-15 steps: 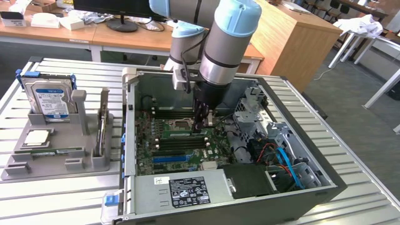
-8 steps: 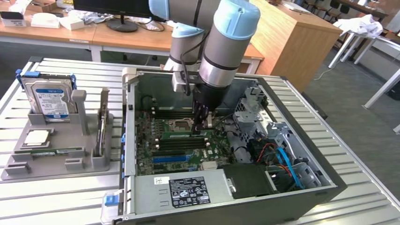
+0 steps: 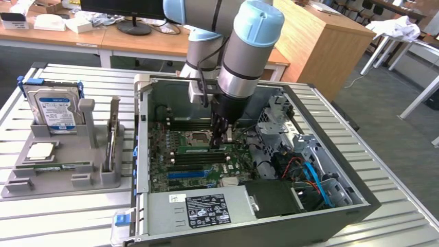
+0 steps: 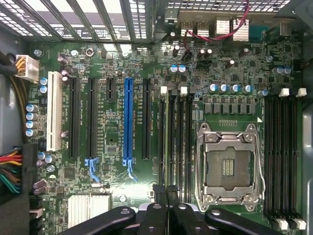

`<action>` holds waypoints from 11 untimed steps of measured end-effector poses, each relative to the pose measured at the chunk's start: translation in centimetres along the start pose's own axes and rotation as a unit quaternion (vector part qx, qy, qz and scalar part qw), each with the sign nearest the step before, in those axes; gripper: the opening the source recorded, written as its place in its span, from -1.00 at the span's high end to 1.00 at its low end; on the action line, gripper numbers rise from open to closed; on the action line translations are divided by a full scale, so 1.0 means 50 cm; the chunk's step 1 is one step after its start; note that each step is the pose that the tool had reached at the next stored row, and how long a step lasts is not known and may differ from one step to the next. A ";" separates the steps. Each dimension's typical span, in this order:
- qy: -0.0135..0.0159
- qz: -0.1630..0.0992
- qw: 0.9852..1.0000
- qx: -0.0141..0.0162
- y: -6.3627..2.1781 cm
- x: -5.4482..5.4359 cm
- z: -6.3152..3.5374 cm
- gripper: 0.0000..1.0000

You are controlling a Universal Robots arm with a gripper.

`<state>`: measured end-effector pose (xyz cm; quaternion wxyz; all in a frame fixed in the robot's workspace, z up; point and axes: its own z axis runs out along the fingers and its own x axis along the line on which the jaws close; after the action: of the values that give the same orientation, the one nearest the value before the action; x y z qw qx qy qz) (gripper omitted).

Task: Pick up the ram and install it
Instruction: 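Insert the ram into the slot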

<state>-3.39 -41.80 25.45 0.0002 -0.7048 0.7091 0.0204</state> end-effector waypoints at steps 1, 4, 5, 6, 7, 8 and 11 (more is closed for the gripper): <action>0.000 0.000 1.000 0.000 0.000 0.000 0.002 0.77; 0.000 0.000 1.000 0.000 0.000 0.000 0.006 0.77; 0.000 0.000 1.000 0.000 0.000 0.000 0.007 0.77; 0.000 0.000 1.000 0.000 0.000 0.000 0.008 0.77; 0.000 0.000 1.000 0.000 0.000 0.000 0.010 0.77; 0.000 0.000 1.000 0.000 0.000 0.000 0.011 0.77; 0.000 0.000 1.000 0.000 0.000 0.000 0.012 0.77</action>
<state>-3.39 -41.80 24.85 0.0001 -0.7048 0.7091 0.0204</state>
